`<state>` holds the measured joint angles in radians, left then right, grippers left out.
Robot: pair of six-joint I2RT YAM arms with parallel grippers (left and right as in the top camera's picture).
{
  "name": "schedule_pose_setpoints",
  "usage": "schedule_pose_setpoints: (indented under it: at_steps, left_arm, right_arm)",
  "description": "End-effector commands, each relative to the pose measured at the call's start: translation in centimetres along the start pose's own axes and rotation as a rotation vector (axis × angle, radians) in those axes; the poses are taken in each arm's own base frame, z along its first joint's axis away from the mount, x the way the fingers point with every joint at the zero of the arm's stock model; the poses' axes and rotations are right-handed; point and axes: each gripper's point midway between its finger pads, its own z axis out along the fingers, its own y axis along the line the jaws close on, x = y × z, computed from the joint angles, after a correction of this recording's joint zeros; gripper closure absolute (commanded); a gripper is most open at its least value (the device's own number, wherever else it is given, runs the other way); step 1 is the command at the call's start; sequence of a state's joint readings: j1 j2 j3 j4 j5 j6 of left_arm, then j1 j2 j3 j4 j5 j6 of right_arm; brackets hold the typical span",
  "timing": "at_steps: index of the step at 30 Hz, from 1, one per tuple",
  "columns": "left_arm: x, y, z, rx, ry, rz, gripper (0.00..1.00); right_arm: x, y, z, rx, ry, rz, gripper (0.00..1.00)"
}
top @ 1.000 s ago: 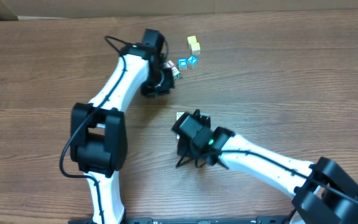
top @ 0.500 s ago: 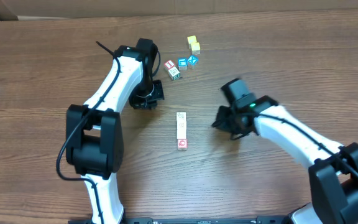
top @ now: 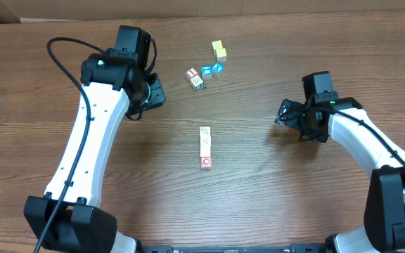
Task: Flip 4 blocks
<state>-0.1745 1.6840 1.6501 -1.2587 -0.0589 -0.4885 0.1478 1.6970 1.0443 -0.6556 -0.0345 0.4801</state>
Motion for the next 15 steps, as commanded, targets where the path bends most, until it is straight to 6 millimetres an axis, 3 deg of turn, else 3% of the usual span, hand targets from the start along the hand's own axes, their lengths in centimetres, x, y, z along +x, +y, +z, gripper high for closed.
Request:
schedule_pose_setpoints:
  at_steps: [1, 2, 3, 15]
  left_arm:
    - [-0.32, 1.75, 0.28, -0.094, -0.013, -0.019, 0.42]
    - [-0.15, 1.81, 0.42, -0.098, -0.003, -0.018, 0.04]
    - [-0.12, 1.83, 0.48, -0.100, 0.000, -0.017, 0.00]
    - [-0.28, 1.73, 0.56, -0.097, -0.006, -0.018, 0.00]
  right_arm:
    - [-1.20, 0.18, -0.95, -0.006, -0.043, -0.012, 0.00]
    - [-1.19, 0.19, -0.95, -0.006, -0.043, -0.013, 0.00]
    - [-1.19, 0.19, -0.95, -0.006, -0.043, -0.012, 0.00]
    - [-1.19, 0.19, -0.95, -0.006, -0.043, -0.013, 0.00]
